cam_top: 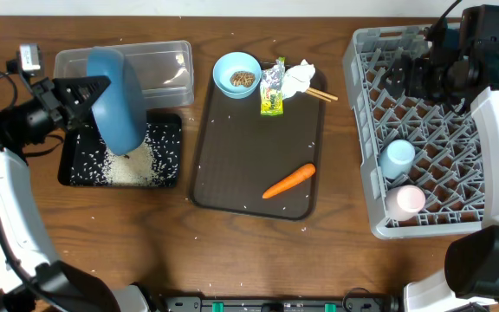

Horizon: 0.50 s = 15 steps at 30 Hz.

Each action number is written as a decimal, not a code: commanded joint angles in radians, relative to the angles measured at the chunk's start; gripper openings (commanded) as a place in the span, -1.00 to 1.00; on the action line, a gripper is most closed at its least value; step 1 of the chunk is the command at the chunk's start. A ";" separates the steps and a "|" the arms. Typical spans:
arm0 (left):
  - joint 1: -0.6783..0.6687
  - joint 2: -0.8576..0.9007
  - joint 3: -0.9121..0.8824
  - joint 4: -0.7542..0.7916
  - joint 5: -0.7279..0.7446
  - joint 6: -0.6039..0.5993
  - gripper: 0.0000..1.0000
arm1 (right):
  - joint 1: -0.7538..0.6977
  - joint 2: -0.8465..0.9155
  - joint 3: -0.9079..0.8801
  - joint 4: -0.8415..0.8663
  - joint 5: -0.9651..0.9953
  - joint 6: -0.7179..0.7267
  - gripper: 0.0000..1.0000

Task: Sort waste into correct bins and load items into the dishwasher rack
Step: 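Shake the tilted blue plate over the black tray with left gripper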

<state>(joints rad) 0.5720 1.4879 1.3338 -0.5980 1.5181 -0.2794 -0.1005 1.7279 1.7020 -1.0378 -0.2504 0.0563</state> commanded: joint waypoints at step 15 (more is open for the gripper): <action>-0.145 -0.042 0.025 0.158 -0.053 -0.257 -0.88 | -0.003 0.007 0.011 -0.007 0.003 -0.020 0.79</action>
<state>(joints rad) 0.4805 1.4788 1.3357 -0.4698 1.4597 -0.5224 -0.1005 1.7279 1.7020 -1.0428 -0.2504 0.0555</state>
